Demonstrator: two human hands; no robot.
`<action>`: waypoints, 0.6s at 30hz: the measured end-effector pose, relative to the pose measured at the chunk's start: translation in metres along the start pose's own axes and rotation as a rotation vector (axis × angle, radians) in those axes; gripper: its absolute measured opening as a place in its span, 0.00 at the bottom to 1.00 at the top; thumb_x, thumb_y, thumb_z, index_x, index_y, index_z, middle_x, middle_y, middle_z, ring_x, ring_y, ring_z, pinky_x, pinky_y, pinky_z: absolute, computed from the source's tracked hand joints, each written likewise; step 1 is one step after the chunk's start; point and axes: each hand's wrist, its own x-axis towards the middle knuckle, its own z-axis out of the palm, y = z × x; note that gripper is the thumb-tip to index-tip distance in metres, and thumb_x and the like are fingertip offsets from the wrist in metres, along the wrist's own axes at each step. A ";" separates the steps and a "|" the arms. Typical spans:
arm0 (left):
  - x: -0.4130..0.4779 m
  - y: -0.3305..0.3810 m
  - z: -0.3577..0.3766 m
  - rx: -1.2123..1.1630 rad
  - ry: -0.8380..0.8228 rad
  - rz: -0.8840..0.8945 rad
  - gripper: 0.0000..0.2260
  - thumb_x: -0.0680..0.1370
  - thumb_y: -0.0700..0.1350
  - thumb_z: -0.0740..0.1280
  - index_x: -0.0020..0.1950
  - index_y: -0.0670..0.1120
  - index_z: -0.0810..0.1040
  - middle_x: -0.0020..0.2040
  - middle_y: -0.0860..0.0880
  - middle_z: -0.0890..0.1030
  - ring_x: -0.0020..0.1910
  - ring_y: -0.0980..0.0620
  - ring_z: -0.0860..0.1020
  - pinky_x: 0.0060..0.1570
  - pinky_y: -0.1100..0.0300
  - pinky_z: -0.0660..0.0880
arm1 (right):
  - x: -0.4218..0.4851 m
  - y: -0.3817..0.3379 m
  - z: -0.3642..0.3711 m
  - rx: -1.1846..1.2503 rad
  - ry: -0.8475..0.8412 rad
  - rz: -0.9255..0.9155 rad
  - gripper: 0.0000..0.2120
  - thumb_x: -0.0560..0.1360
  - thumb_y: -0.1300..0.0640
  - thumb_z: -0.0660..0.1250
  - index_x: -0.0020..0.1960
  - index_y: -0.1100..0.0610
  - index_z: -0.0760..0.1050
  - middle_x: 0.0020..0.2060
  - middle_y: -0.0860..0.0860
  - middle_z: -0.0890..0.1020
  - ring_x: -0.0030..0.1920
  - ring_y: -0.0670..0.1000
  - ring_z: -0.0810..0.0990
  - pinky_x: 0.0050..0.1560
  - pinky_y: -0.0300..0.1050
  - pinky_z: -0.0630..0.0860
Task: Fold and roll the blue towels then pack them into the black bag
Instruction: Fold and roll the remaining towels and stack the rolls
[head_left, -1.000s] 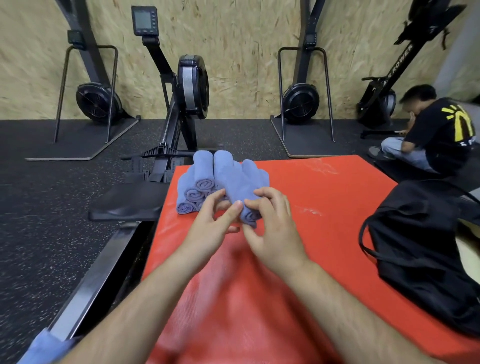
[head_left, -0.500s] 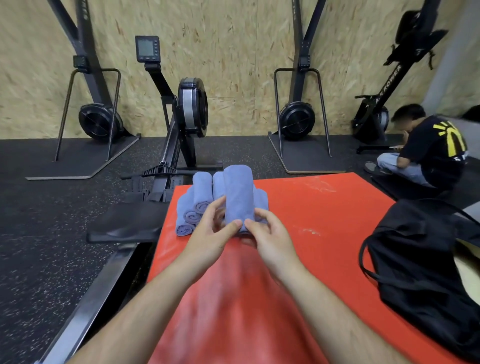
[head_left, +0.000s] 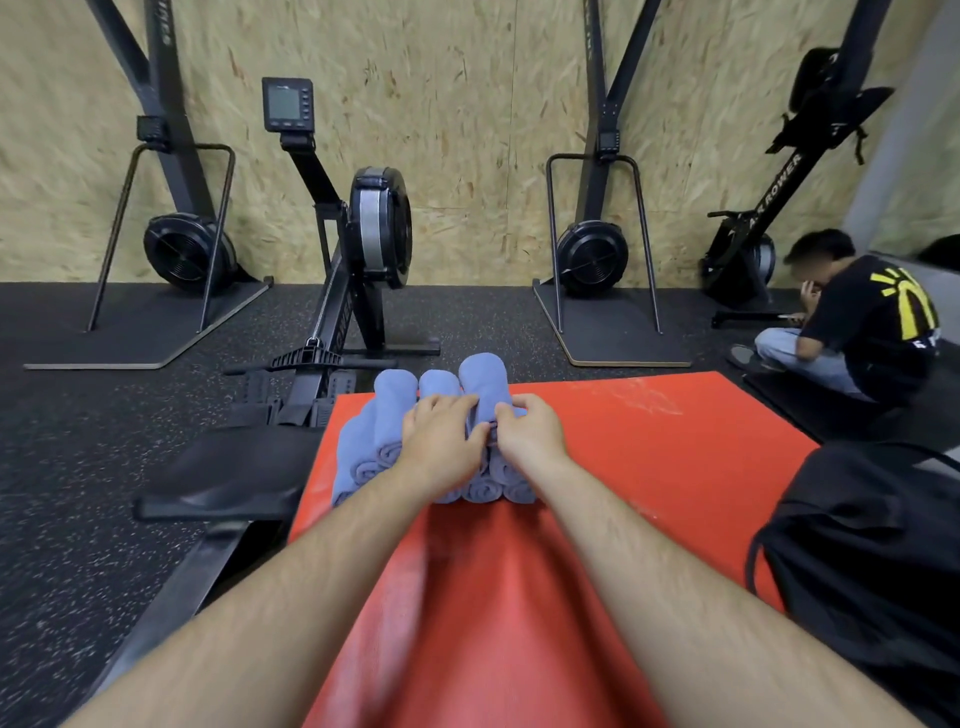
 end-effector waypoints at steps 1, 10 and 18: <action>0.004 -0.004 0.003 0.027 -0.013 0.009 0.10 0.80 0.54 0.62 0.56 0.50 0.78 0.55 0.51 0.80 0.61 0.46 0.72 0.56 0.52 0.66 | 0.003 0.003 0.003 -0.057 -0.005 -0.013 0.16 0.80 0.55 0.62 0.65 0.61 0.76 0.63 0.55 0.79 0.64 0.55 0.76 0.59 0.43 0.69; 0.002 -0.016 0.014 0.134 -0.126 0.173 0.06 0.77 0.48 0.63 0.51 0.48 0.73 0.54 0.52 0.78 0.58 0.47 0.71 0.43 0.55 0.65 | 0.001 0.011 -0.002 -0.581 -0.097 -0.151 0.20 0.85 0.50 0.51 0.66 0.61 0.73 0.65 0.59 0.76 0.68 0.59 0.70 0.67 0.51 0.62; -0.063 -0.028 -0.027 0.067 -0.019 0.191 0.20 0.73 0.49 0.59 0.61 0.46 0.79 0.57 0.48 0.81 0.56 0.42 0.76 0.54 0.48 0.74 | -0.073 0.007 -0.001 -0.761 -0.003 -0.495 0.17 0.82 0.49 0.56 0.65 0.54 0.73 0.63 0.56 0.76 0.65 0.61 0.69 0.61 0.54 0.69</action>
